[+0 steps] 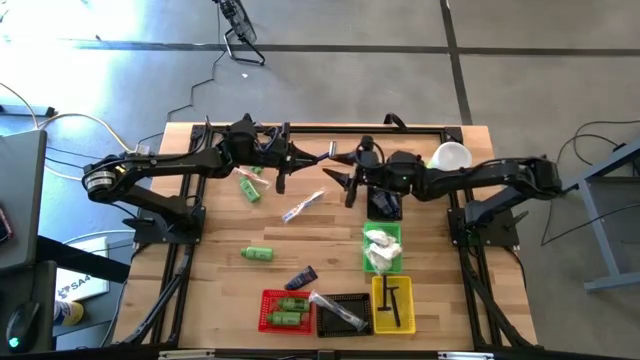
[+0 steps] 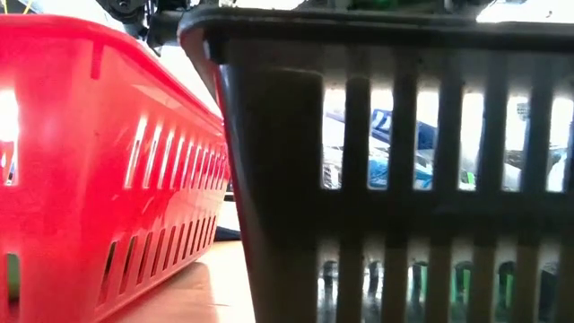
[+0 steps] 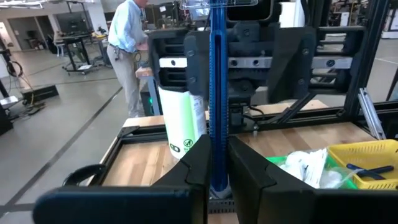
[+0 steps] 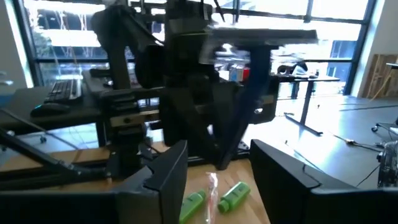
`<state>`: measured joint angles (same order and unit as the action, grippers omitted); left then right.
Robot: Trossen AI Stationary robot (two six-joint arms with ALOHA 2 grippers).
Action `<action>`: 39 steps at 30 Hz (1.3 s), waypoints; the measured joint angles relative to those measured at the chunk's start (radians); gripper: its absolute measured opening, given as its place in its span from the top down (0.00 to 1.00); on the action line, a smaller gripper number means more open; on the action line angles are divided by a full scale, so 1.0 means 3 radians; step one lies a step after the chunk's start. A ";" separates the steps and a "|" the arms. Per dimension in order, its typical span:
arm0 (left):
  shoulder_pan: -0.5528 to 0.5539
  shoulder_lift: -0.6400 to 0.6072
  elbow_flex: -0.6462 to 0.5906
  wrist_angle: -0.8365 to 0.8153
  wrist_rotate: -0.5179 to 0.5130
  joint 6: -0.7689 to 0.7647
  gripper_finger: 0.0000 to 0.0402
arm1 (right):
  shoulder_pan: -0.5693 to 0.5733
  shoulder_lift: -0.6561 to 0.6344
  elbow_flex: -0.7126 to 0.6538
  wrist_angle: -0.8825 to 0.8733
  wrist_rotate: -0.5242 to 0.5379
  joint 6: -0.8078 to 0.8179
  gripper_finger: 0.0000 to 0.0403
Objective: Pick & Place Travel size toiletries
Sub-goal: Put the blue razor into the yellow bin
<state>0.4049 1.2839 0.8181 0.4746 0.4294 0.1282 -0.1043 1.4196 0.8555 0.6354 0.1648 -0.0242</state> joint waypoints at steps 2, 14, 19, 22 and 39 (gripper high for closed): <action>0.0000 0.0000 0.0000 -0.0022 0.0000 0.0000 0.92 | -0.0041 0.0066 0.0000 0.0086 -0.0033 0.0027 0.58; 0.0000 0.0003 0.0000 -0.0050 -0.0016 0.0021 0.92 | -0.0074 0.0151 0.0000 0.0392 -0.0121 -0.0011 0.66; 0.0001 0.0003 0.0000 -0.0079 -0.0016 0.0022 0.92 | -0.0075 0.0151 0.0000 0.0392 -0.0122 -0.0019 0.77; 0.0001 0.0003 0.0000 -0.0089 -0.0012 0.0022 0.92 | -0.0076 0.0151 0.0000 0.0391 -0.0120 -0.0020 0.83; 0.0001 0.0003 0.0000 -0.0093 -0.0007 0.0022 0.90 | -0.0075 0.0151 0.0000 0.0391 -0.0125 -0.0020 0.92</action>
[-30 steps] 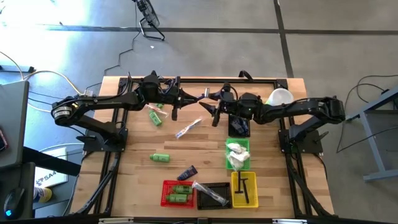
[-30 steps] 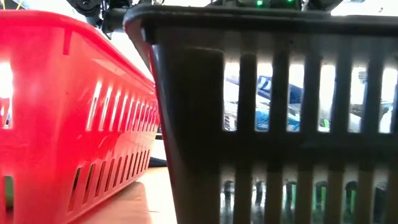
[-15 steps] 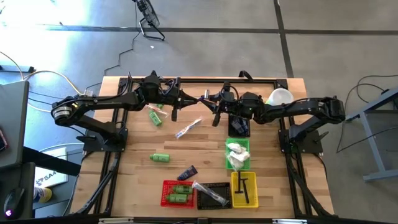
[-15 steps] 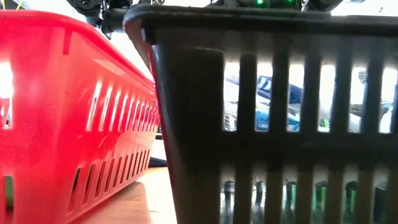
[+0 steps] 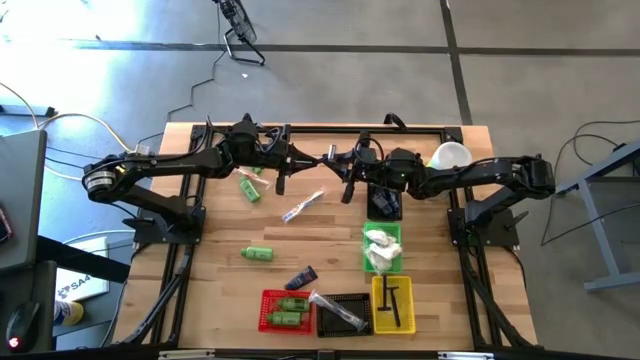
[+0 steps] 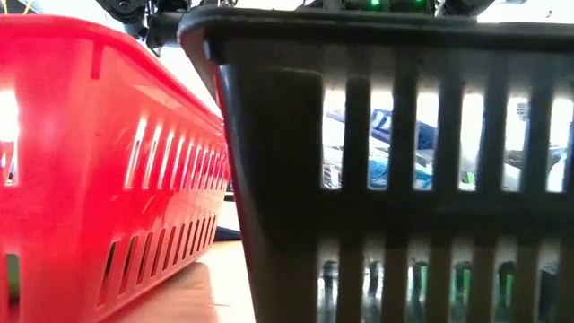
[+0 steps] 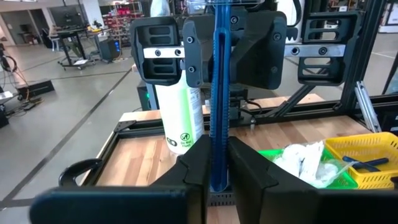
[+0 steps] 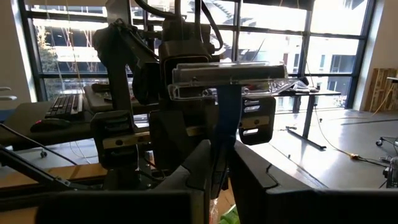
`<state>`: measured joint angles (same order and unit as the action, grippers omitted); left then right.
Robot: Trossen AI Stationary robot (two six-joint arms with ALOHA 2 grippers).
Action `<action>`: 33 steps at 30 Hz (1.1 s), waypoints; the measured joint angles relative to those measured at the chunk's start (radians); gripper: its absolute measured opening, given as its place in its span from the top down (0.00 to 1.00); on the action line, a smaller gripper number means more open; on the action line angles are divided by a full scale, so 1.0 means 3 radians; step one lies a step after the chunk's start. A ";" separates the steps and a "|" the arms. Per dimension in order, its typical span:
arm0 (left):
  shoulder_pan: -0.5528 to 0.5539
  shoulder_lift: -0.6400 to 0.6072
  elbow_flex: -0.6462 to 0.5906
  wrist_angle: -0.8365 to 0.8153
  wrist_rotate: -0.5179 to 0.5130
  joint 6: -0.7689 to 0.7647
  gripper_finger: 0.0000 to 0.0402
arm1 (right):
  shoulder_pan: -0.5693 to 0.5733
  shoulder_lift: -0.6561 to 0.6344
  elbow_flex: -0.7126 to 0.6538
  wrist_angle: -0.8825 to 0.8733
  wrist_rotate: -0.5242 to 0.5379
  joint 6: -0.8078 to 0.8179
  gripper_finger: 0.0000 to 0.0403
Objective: Pick & Place Travel size toiletries
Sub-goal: Put the blue razor into the yellow bin
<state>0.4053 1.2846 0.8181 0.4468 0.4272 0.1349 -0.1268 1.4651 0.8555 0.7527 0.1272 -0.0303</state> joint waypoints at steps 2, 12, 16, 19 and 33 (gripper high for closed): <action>0.0000 0.0000 0.0000 -0.0001 -0.0021 0.0000 0.87 | 0.0000 0.0000 0.0000 0.0000 0.0001 0.0000 0.92; 0.0001 -0.0001 0.0000 -0.0002 -0.0172 -0.0016 0.63 | 0.0006 -0.0008 0.0000 -0.0027 0.0003 -0.0003 0.92; 0.0003 -0.0052 0.0000 -0.0041 -0.0179 -0.0017 0.61 | 0.0028 -0.0155 0.0001 -0.0319 0.0021 0.0026 0.92; 0.0004 -0.0146 -0.0001 -0.0154 -0.0195 -0.0019 0.61 | 0.0080 -0.0373 0.0001 -0.0712 0.0088 0.0036 0.92; 0.0003 -0.0401 -0.0001 -0.0673 -0.0187 -0.0027 0.60 | 0.0622 -0.1319 0.0003 -0.2583 0.0249 0.1276 0.92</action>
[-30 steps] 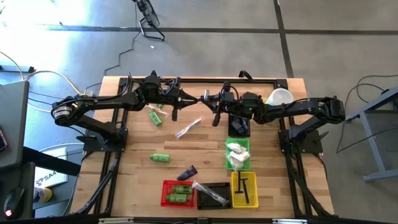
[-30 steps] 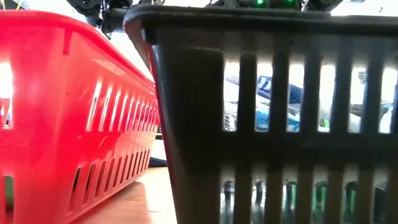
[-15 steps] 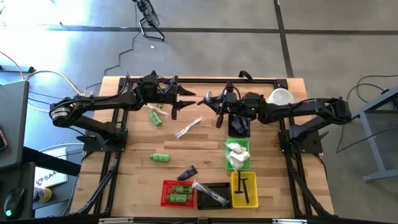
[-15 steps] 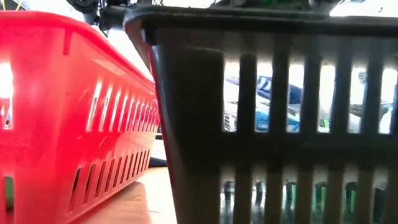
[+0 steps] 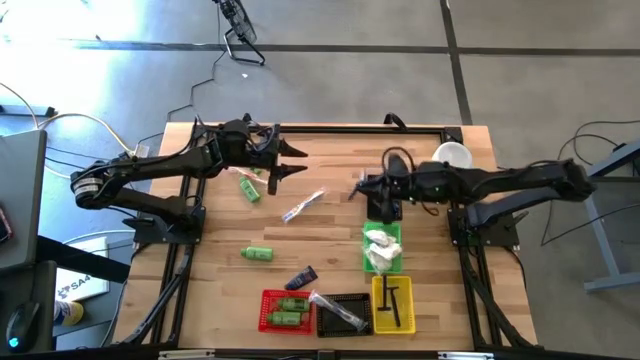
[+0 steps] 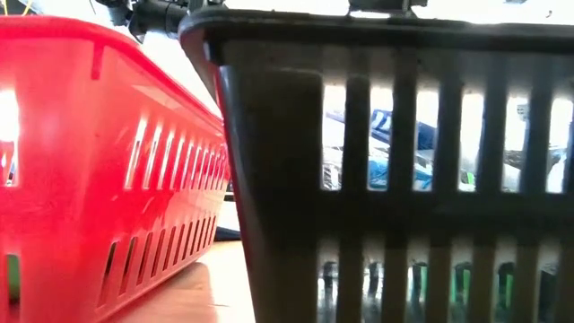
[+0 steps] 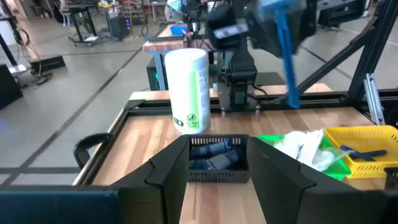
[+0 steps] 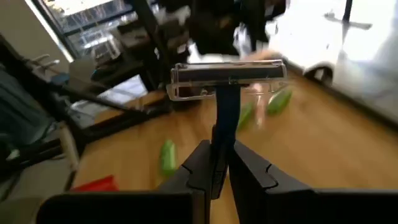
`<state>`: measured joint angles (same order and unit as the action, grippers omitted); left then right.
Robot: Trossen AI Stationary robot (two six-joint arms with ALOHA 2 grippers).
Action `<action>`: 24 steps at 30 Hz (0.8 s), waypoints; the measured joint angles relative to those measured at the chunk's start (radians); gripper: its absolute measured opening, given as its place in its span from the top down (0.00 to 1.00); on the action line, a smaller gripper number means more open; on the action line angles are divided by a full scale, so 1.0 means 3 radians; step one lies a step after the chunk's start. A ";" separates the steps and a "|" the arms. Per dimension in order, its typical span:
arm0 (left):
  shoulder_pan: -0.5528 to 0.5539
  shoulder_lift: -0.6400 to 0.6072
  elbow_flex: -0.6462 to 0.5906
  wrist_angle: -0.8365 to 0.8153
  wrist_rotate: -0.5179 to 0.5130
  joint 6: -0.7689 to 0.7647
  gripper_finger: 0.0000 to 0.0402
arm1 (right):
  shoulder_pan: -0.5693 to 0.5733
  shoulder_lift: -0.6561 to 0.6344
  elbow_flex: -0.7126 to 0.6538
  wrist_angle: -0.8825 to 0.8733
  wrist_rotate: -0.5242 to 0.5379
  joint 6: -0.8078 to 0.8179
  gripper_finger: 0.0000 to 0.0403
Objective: Pick & Place Travel size toiletries
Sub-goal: Put the blue razor into the yellow bin
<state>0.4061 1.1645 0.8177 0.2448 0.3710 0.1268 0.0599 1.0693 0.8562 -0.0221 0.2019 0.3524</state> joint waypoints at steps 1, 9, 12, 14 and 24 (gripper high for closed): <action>0.0000 0.0000 0.0000 -0.0018 0.0000 0.0000 0.60 | 0.0049 -0.0023 0.0000 -0.0124 -0.0002 0.0141 0.92; -0.0001 -0.0001 0.0000 -0.0157 0.0001 -0.0001 0.60 | 0.0534 0.0052 0.0000 -0.0709 -0.0198 0.1314 0.92; -0.0001 -0.0001 0.0000 -0.0154 0.0003 -0.0001 0.60 | 0.0761 0.0132 -0.0005 -0.0816 -0.0293 0.1700 0.92; -0.0001 -0.0001 0.0000 -0.0157 0.0003 -0.0002 0.60 | 0.0907 0.0179 -0.0002 -0.0814 -0.0352 0.1944 0.92; -0.0001 -0.0001 0.0000 -0.0162 0.0003 -0.0001 0.60 | 0.1695 0.0508 -0.0001 -0.1017 -0.0229 0.3096 0.92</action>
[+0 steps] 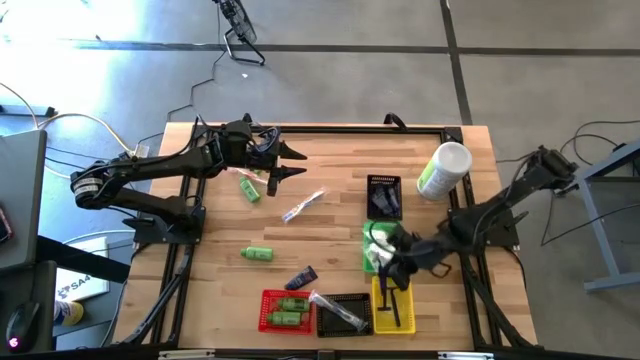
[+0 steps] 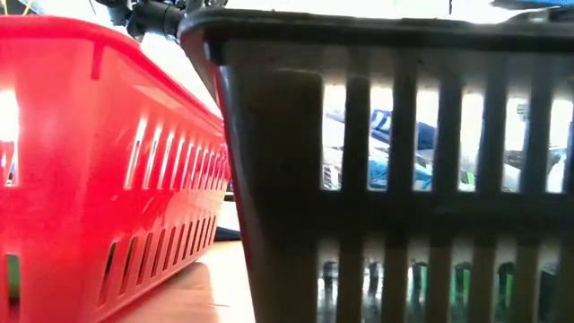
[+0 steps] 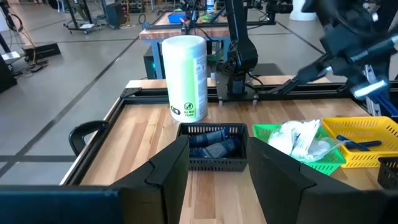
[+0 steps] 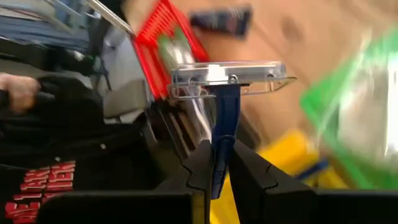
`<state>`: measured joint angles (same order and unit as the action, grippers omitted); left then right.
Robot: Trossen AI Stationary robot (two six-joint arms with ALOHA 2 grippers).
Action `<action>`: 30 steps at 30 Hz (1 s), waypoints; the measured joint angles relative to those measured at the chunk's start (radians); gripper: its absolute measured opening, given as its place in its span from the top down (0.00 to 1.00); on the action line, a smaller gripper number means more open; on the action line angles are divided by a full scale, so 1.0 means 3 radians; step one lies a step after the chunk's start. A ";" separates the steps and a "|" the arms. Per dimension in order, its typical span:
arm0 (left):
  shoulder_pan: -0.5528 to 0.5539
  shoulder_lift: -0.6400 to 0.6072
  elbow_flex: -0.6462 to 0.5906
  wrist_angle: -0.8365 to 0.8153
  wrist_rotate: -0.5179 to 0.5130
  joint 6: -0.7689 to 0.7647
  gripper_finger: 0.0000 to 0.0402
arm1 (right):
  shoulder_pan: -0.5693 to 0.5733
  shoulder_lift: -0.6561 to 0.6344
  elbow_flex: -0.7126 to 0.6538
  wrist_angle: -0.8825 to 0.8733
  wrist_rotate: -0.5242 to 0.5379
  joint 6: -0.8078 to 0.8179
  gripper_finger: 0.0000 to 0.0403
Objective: Pick & Place Travel size toiletries
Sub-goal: Put the blue razor into the yellow bin
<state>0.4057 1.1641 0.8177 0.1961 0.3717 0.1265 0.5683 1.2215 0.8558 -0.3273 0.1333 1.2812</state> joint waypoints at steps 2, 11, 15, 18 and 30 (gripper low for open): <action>0.0000 0.0000 0.0000 -0.0004 0.0000 -0.0001 0.60 | 0.0111 0.0094 0.0000 -0.0087 0.0000 0.0268 0.92; 0.0000 0.0000 0.0000 -0.0021 0.0000 0.0078 0.60 | 0.0461 0.0499 -0.0001 -0.0290 -0.0096 0.1395 0.92; 0.0000 0.0000 0.0000 -0.0020 0.0000 0.0090 0.60 | 0.0557 0.0650 0.0000 -0.0294 -0.0169 0.1743 0.92; 0.0000 0.0000 0.0000 -0.0020 0.0000 0.0092 0.60 | 0.0593 0.0727 0.0000 -0.0294 -0.0317 0.1964 0.92; 0.0000 0.0000 0.0000 -0.0020 -0.0075 0.0099 0.60 | 0.0567 0.0798 0.0000 -0.0293 -0.0453 0.2091 0.81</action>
<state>0.4057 1.1641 0.8177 0.1900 0.3493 0.1561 0.7386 1.4609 0.8558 -0.4152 -0.0025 1.9085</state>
